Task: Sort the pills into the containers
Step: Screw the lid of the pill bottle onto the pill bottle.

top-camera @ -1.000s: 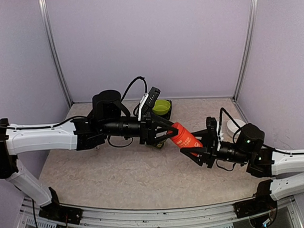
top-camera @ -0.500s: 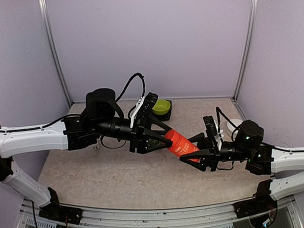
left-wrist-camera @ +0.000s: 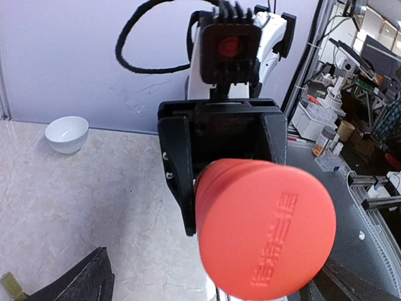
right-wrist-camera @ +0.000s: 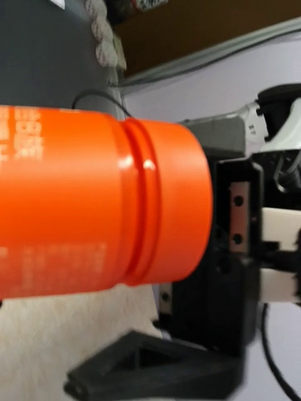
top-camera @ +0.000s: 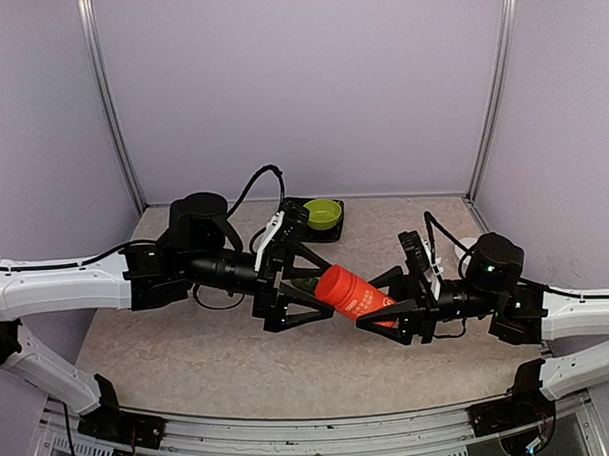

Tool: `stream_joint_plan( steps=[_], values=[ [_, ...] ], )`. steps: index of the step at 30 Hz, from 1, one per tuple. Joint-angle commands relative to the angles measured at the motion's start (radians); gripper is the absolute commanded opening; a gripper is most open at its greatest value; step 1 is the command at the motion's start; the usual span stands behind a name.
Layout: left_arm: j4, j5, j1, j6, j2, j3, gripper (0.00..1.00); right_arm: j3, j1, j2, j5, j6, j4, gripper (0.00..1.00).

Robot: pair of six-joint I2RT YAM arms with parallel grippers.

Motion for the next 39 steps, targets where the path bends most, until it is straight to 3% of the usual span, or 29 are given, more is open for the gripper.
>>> stream_joint_plan(
  steps=[1,8,13,26,39],
  values=[
    [0.109,-0.082,0.023,-0.159,-0.069,-0.051,0.99,0.043,0.01,-0.061,0.086,-0.134,-0.058,0.14],
    [0.056,-0.301,0.026,-0.455,-0.07,-0.02,0.99,0.076,0.012,-0.059,0.35,-0.304,-0.176,0.14],
    [0.011,-0.288,0.032,-0.62,-0.023,0.04,0.99,0.111,0.016,-0.026,0.497,-0.432,-0.231,0.14],
    [-0.007,-0.275,0.028,-0.719,0.042,0.098,0.98,0.117,0.02,-0.021,0.577,-0.517,-0.229,0.14],
    [0.023,-0.252,0.031,-0.733,0.088,0.12,0.81,0.124,0.034,-0.004,0.577,-0.528,-0.243,0.14]
  ],
)
